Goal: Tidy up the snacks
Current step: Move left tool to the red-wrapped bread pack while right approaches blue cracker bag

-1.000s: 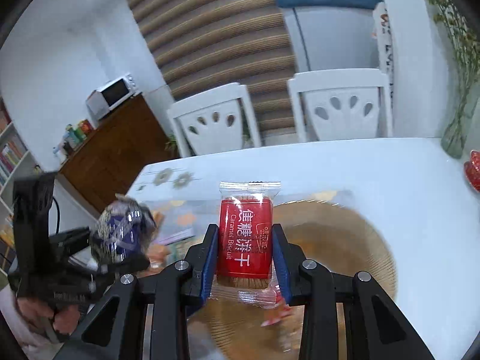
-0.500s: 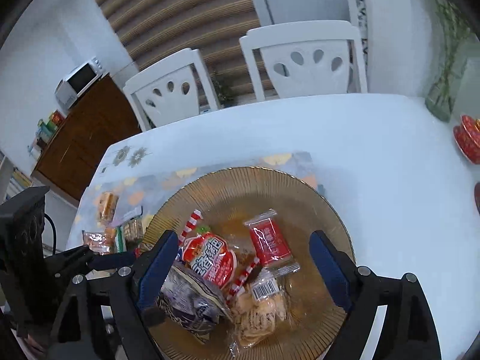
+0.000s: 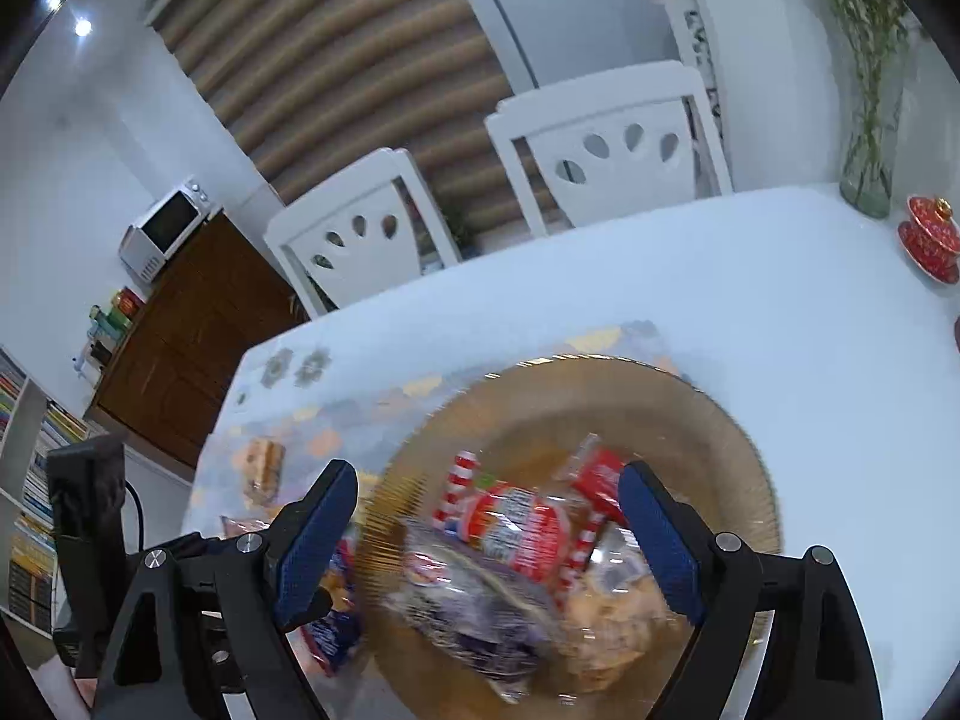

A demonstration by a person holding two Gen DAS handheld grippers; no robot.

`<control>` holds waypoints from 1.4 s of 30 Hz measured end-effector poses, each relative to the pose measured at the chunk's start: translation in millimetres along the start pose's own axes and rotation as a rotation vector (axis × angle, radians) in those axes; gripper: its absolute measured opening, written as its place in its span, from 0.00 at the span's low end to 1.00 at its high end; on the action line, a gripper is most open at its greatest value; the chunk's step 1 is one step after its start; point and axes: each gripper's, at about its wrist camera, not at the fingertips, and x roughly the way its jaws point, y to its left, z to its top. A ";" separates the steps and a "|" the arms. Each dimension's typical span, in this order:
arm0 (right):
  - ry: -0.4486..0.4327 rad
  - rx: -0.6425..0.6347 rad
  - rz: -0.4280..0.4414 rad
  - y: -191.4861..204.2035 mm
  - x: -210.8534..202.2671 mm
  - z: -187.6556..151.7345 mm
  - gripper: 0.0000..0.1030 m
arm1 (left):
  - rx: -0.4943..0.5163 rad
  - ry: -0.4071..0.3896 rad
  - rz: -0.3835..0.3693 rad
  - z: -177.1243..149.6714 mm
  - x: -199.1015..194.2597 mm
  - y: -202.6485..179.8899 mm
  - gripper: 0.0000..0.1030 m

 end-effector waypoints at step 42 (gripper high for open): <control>0.188 -0.111 -0.094 113.3 143.6 -184.4 1.00 | -0.269 0.064 0.357 -101.9 30.1 251.6 1.00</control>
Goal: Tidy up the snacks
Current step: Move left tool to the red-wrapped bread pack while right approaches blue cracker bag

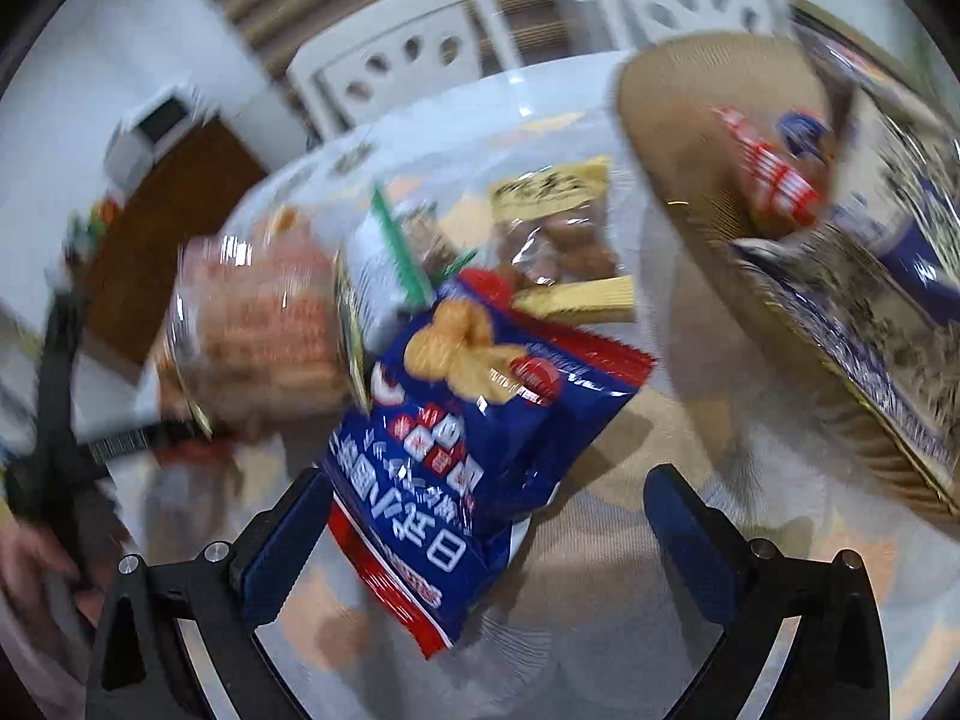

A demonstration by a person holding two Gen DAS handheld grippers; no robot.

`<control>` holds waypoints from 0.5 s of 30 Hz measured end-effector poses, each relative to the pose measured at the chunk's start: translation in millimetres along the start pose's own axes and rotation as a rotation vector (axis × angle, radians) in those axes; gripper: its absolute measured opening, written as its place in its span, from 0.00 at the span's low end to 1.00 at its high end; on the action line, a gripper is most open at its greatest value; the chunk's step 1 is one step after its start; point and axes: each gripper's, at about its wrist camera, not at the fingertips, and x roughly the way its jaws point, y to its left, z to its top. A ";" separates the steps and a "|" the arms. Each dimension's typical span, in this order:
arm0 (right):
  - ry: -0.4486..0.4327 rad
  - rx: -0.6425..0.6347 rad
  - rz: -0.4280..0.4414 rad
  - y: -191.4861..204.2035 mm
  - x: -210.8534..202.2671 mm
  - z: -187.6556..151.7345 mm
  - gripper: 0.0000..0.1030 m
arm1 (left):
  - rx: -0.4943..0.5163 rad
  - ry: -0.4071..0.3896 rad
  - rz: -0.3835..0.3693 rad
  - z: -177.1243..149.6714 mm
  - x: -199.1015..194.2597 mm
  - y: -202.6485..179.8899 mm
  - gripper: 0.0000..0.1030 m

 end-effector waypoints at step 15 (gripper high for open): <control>-0.040 0.053 -0.023 1.3 -0.3 -4.2 1.00 | 0.008 -0.029 0.013 -6.7 -2.6 -4.5 1.00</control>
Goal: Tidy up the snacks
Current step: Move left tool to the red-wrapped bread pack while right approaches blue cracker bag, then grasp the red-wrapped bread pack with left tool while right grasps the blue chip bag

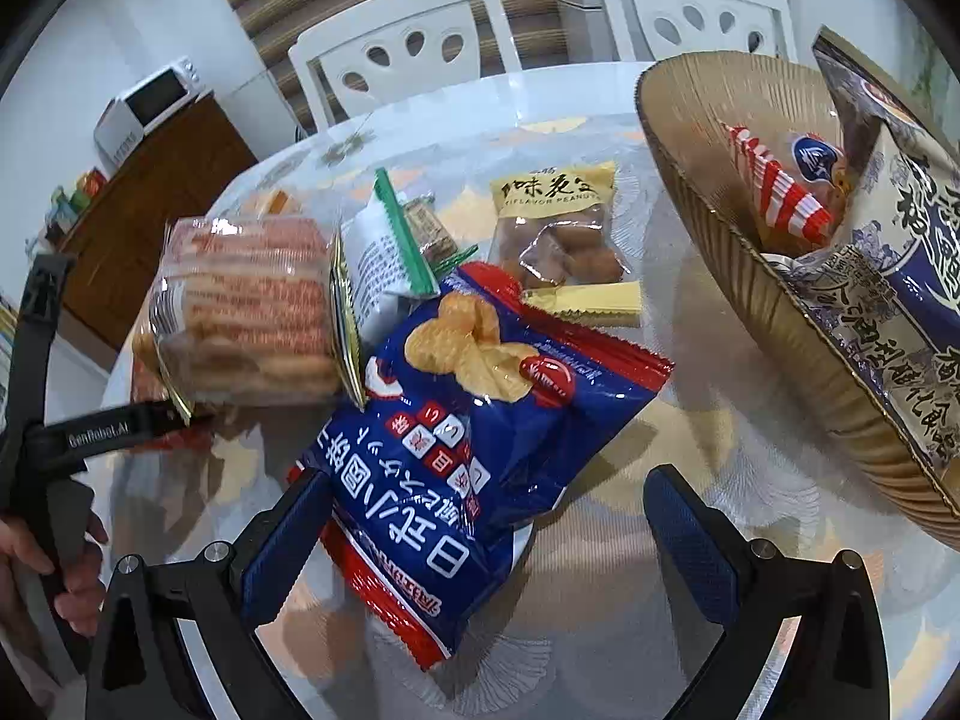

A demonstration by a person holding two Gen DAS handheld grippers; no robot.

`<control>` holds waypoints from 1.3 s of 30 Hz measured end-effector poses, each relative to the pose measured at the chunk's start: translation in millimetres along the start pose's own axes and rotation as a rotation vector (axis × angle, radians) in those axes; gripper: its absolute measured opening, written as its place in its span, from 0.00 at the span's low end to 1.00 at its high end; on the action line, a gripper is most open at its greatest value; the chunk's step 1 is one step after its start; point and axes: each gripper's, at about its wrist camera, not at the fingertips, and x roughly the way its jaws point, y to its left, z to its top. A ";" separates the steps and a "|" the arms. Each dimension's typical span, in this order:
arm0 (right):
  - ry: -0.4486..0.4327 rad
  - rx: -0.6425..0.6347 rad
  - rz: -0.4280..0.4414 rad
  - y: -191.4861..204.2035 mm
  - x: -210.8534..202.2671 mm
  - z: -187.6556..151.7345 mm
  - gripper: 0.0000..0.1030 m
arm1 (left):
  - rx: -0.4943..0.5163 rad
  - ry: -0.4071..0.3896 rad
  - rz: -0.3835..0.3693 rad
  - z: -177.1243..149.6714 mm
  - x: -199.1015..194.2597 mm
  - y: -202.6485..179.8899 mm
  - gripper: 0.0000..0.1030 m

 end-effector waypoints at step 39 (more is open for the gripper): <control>-0.028 -0.030 0.007 4.8 12.7 14.6 1.00 | 0.006 -0.025 0.004 -5.7 -5.1 0.8 1.00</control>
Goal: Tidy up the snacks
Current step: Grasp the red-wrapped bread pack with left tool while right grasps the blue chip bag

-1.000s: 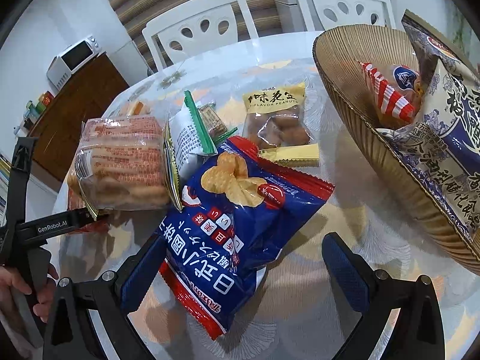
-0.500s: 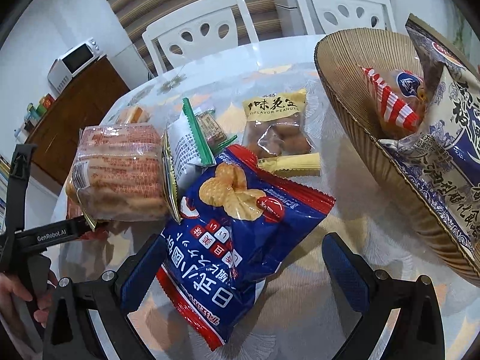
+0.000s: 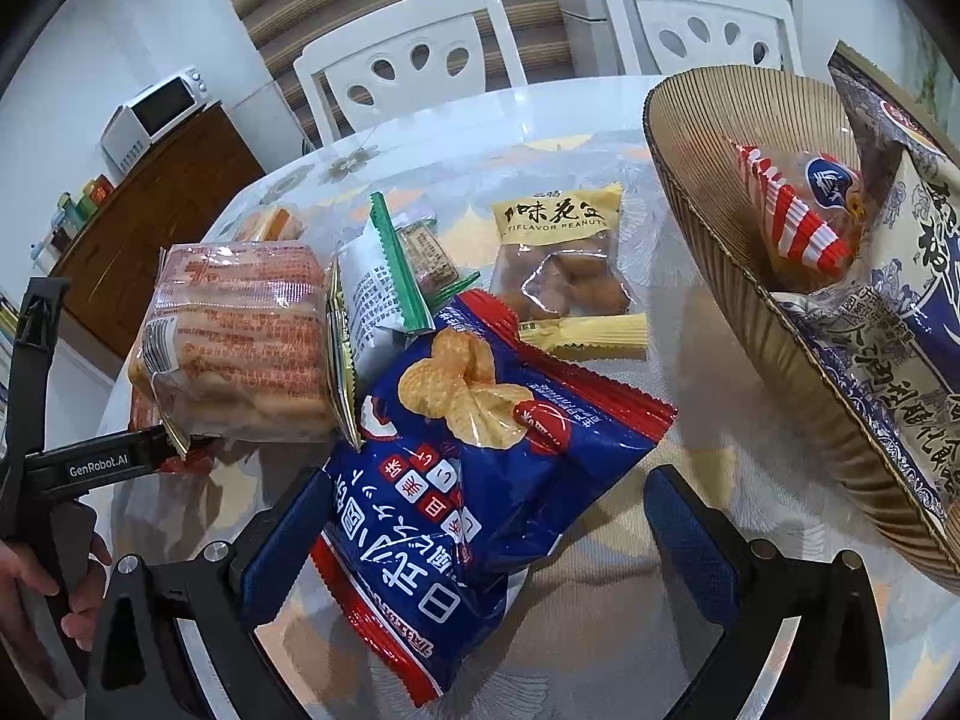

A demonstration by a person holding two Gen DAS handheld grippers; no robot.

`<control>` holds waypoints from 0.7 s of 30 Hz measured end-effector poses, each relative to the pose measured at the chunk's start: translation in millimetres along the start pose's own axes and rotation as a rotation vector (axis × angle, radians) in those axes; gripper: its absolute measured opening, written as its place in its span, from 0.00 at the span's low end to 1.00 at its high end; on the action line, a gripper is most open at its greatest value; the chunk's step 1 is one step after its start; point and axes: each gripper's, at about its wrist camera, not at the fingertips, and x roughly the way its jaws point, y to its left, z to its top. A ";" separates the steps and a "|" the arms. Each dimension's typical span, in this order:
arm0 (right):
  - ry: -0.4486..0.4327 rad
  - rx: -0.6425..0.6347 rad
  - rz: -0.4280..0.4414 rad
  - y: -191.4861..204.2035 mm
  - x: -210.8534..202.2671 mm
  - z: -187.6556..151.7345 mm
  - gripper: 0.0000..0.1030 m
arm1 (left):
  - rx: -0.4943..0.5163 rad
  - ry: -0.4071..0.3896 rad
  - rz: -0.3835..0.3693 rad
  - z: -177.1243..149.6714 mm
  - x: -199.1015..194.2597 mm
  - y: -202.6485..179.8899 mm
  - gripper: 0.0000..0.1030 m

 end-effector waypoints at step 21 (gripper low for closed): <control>0.050 0.009 -0.018 2.4 2.3 9.1 1.00 | -0.002 -0.010 0.000 -5.3 -3.2 1.1 1.00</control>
